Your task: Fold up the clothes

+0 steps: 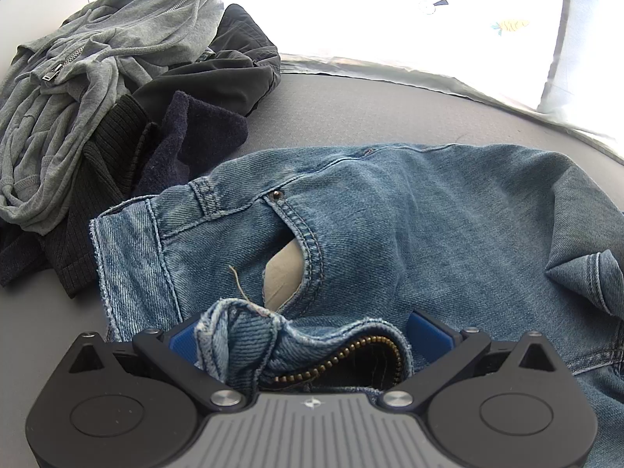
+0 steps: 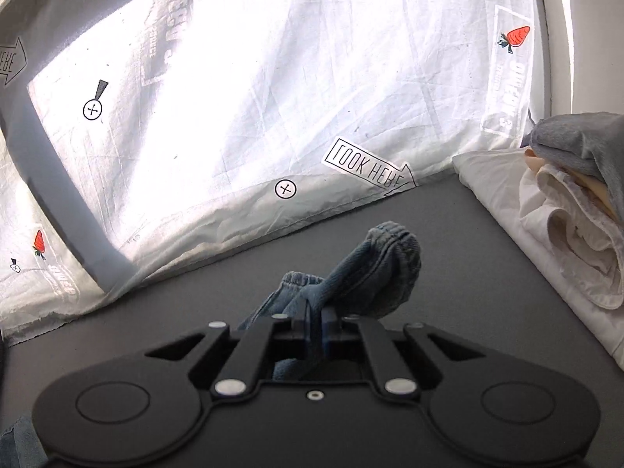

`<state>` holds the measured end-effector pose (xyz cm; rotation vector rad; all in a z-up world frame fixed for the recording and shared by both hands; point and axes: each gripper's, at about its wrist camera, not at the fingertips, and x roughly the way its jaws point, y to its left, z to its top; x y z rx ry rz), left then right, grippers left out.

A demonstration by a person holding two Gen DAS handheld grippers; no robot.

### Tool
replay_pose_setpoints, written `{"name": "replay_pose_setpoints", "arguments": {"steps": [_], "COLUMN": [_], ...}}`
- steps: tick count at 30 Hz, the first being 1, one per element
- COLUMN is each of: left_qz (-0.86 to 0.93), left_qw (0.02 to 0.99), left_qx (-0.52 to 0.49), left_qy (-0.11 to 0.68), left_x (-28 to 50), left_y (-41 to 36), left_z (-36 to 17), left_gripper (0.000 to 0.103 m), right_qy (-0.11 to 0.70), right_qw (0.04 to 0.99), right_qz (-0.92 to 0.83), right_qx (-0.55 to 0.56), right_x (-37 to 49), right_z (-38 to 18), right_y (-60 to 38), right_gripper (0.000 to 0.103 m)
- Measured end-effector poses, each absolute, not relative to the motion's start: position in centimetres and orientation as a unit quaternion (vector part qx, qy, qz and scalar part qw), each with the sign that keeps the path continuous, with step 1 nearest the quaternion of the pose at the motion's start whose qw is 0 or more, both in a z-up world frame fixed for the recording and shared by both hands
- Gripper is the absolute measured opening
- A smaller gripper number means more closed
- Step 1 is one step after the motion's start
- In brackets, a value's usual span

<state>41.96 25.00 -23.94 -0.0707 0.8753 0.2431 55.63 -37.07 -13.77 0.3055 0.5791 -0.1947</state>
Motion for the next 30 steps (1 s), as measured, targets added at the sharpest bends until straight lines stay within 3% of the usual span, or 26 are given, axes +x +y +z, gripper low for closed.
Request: {"name": "replay_pose_setpoints", "arguments": {"steps": [6,8,9,11,12,13,16,21,23,30], "left_qz": [0.118,0.118,0.118,0.118,0.118,0.118,0.118,0.119,0.118,0.123], "left_qw": [0.898,0.899,0.899,0.900,0.900,0.900,0.900,0.900,0.900,0.888], "left_qx": [-0.033,-0.032,-0.032,-0.032,-0.032,-0.032,-0.032,-0.032,-0.032,-0.035], "left_qy": [0.422,0.421,0.420,0.419,0.419,0.419,0.419,0.418,0.419,0.441], "left_x": [41.9,41.9,41.9,41.9,41.9,41.8,41.8,41.8,41.8,42.5], "left_y": [25.0,25.0,25.0,25.1,25.0,25.0,25.0,25.0,25.0,25.1], "left_z": [-23.9,-23.9,-23.9,-23.9,-23.9,-23.9,-23.9,-23.9,-23.9,-23.5], "left_gripper": [0.103,0.103,0.103,0.103,0.103,0.103,0.103,0.103,0.103,0.103], "right_qy": [0.187,0.198,0.216,0.265,0.295,0.308,0.320,0.340,0.348,0.388], "right_qw": [0.964,0.954,0.946,0.923,0.909,0.902,0.883,0.860,0.858,0.867], "right_qz": [-0.145,-0.181,-0.202,-0.244,-0.263,-0.269,-0.273,-0.276,-0.269,-0.231], "right_qx": [0.124,0.131,0.134,0.133,0.132,0.139,0.208,0.263,0.265,0.210], "right_x": [54.4,54.2,54.2,54.1,53.8,53.3,50.2,46.9,45.9,44.5], "right_z": [-7.9,-8.4,-9.2,-11.5,-13.0,-13.9,-16.9,-19.8,-20.5,-21.5], "right_y": [-38.9,-40.5,-41.3,-42.7,-43.2,-43.5,-44.1,-42.1,-40.6,-35.1], "right_gripper": [0.004,0.005,0.008,0.022,0.036,0.040,0.047,0.049,0.051,0.069]}}
